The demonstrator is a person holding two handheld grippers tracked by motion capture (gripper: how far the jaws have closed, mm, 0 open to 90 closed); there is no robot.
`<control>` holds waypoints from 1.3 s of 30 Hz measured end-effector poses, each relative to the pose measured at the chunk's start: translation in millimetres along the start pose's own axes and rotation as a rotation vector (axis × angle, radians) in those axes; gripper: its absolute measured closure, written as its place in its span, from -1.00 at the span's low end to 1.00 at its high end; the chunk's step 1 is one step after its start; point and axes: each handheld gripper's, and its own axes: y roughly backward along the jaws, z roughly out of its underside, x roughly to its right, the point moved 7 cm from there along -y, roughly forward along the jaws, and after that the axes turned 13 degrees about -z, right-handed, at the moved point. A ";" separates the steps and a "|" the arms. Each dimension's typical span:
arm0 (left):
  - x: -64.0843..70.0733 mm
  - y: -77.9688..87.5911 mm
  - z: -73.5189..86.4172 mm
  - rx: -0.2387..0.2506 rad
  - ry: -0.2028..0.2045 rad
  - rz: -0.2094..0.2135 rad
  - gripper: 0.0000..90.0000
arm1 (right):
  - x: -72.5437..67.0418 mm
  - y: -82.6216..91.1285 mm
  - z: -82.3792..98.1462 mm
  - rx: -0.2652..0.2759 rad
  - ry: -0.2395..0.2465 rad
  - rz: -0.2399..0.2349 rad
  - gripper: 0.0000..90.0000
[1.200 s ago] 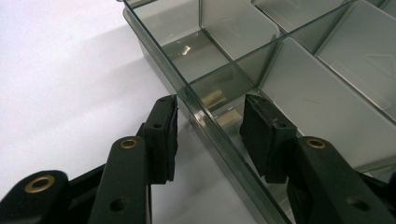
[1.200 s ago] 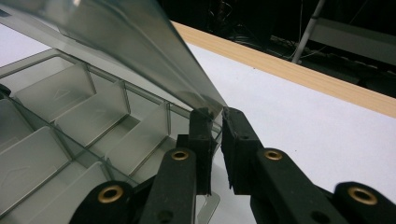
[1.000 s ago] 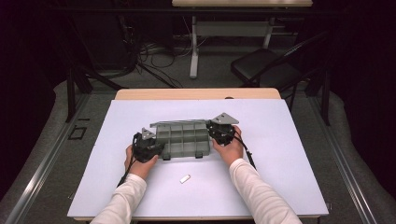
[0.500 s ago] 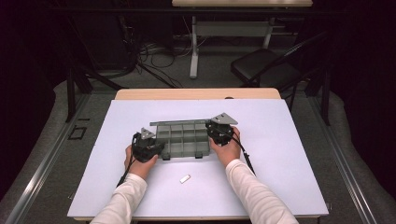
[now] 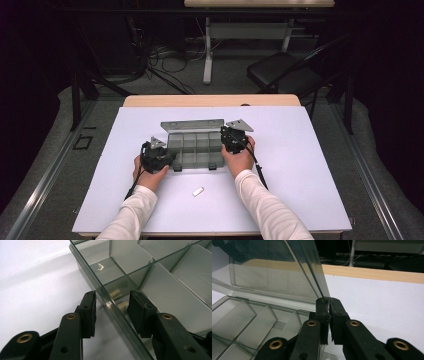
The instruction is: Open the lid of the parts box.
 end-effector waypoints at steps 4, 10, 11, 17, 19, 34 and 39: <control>-0.1 0.1 0.0 -0.002 0.000 0.004 0.29 | 0.4 -1.7 -1.5 0.002 -0.013 0.013 0.93; 0.0 0.0 0.0 -0.002 0.004 0.005 0.29 | 0.8 -4.1 -4.9 -0.008 -0.036 0.033 0.94; -0.1 0.0 0.0 -0.002 0.004 0.005 0.29 | 1.3 -4.4 -5.6 -0.012 -0.041 0.036 0.94; -0.2 -0.2 0.0 -0.002 0.005 0.006 0.29 | 2.2 -8.4 -11.0 -0.033 -0.086 0.051 0.95; -0.2 -0.2 0.0 -0.002 0.005 0.006 0.29 | 2.8 -9.5 -13.0 -0.048 -0.096 0.056 0.95; -0.7 -1.0 -0.2 0.001 0.014 0.013 0.30 | 8.6 -20.3 -26.1 -0.135 -0.149 0.086 0.96; -0.5 -1.0 0.0 -0.001 0.020 0.013 0.30 | 10.5 -23.9 -28.2 -0.150 -0.160 0.092 0.97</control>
